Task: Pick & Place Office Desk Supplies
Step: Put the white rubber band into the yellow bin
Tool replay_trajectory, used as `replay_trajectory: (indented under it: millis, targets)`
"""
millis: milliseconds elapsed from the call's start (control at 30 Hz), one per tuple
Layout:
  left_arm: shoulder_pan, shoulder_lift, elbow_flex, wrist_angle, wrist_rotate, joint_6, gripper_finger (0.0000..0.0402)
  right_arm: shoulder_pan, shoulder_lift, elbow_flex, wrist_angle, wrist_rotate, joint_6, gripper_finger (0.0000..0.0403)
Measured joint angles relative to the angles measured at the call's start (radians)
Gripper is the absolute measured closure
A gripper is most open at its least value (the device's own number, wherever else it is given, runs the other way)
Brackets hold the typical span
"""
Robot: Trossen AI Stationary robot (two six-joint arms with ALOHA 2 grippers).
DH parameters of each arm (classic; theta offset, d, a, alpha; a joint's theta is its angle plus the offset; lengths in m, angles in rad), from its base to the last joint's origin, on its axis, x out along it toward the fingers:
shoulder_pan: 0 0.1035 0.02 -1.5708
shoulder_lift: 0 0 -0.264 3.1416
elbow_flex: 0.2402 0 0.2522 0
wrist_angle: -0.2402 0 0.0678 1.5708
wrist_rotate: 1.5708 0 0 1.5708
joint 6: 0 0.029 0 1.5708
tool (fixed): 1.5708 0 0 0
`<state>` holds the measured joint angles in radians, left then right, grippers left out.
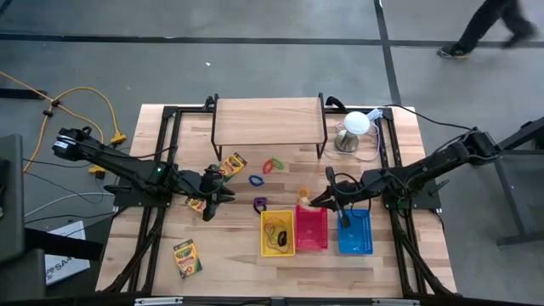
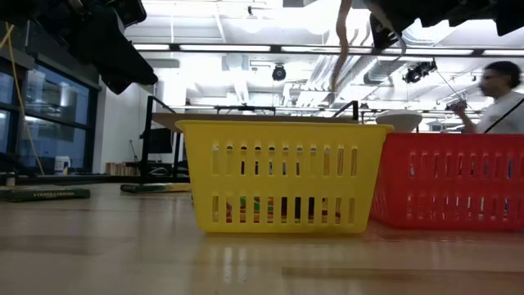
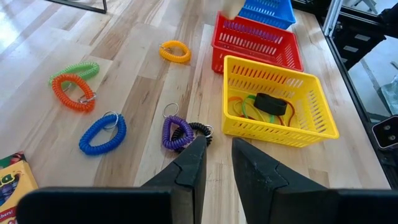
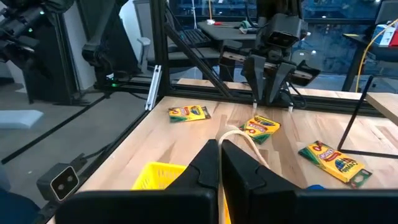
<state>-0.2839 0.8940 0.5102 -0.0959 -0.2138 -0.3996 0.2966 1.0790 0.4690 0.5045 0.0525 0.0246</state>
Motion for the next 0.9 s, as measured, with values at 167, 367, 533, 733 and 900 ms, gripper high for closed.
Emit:
replay_trajectory:
  millis: [167,367,533,733,900]
  targets:
    - [0.0,0.0,0.0,0.0,0.0,0.0,0.0328,0.0,0.0,0.0,0.0,0.0,0.0,0.0401]
    - [0.0,0.0,0.0,0.0,0.0,0.0,0.0328,0.0,0.034,0.023,-0.003,0.0,0.001,0.0401]
    - [0.0,0.0,0.0,0.0,0.0,0.0,0.0328,0.0,0.127,0.108,-0.012,-0.019,-0.004,0.0401]
    - [0.0,0.0,0.0,0.0,0.0,0.0,0.0328,0.0,0.27,0.24,-0.029,-0.061,-0.022,0.0401]
    - [0.0,0.0,0.0,0.0,0.0,0.0,0.0328,0.0,0.386,0.345,-0.028,-0.096,-0.028,0.0401]
